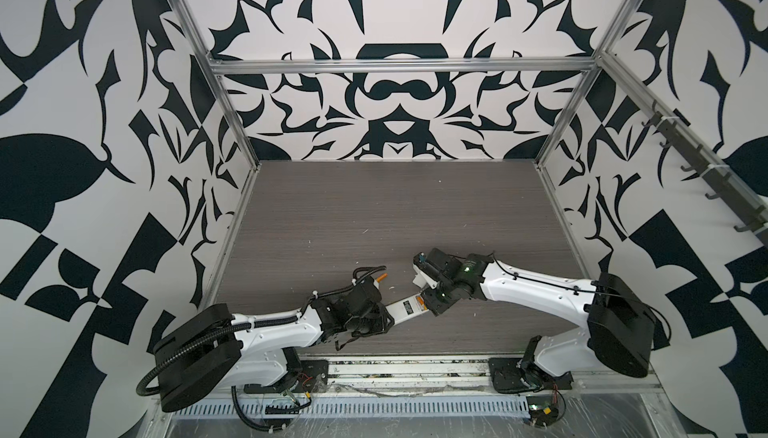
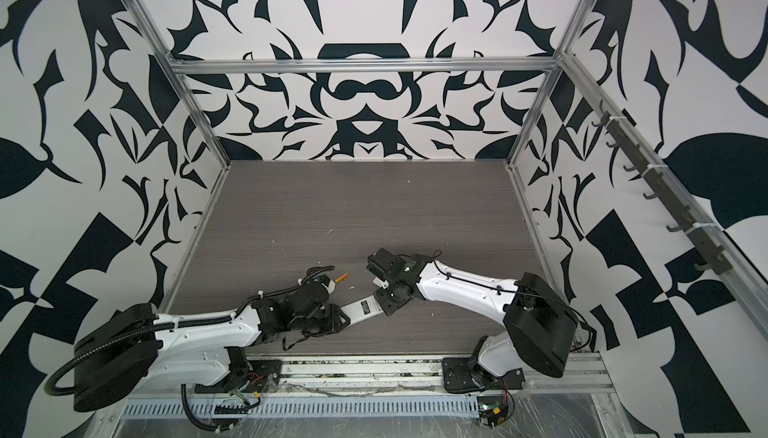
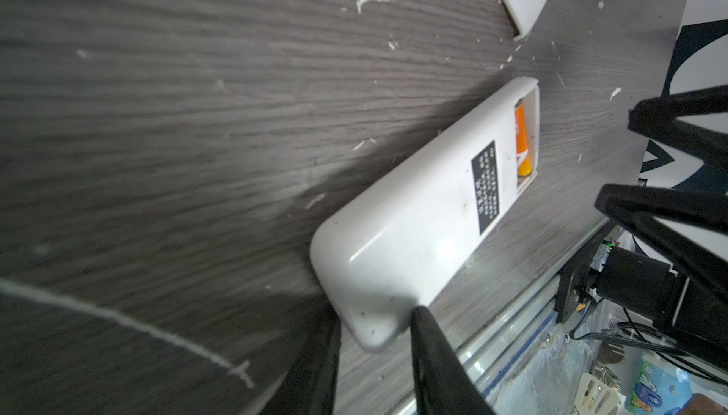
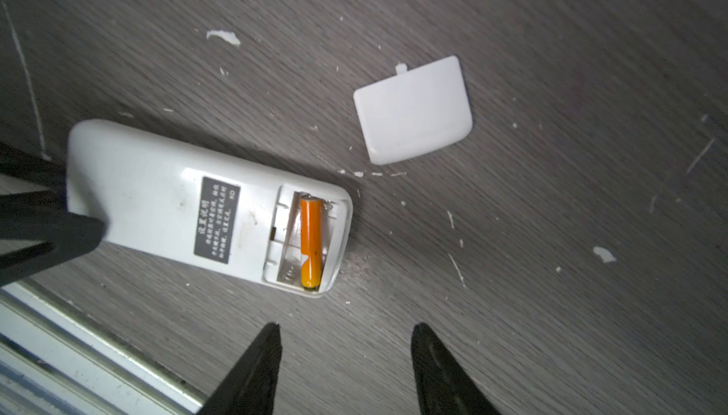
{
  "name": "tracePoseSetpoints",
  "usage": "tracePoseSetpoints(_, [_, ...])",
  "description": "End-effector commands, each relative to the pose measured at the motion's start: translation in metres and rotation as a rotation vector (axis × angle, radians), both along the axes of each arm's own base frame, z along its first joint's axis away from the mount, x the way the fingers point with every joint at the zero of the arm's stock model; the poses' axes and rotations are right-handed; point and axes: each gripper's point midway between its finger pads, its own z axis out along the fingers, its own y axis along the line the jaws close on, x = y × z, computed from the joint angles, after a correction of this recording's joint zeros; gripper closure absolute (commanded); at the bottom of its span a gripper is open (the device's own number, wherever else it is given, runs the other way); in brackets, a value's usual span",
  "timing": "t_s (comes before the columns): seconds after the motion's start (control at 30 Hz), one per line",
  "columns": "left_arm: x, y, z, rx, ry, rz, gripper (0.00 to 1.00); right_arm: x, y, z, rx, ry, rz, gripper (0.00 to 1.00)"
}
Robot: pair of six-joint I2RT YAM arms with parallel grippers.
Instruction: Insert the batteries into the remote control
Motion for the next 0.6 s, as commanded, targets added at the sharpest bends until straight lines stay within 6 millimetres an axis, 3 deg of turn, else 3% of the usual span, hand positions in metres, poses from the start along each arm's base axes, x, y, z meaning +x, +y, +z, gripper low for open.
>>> tracePoseSetpoints(0.0, [-0.004,0.012,-0.007,0.058,0.017,0.021,0.66,0.001,-0.003,0.008,-0.006,-0.013,0.018,0.43])
tracePoseSetpoints(0.27, [0.000,0.031,0.002,0.074,-0.042,0.061,0.67,0.004,0.003,0.002,-0.038,0.013,0.044,0.43])
tracePoseSetpoints(0.57, [0.004,0.024,0.002,0.074,-0.051,0.026,0.67,0.011,0.015,0.000,-0.042,0.025,0.043,0.47])
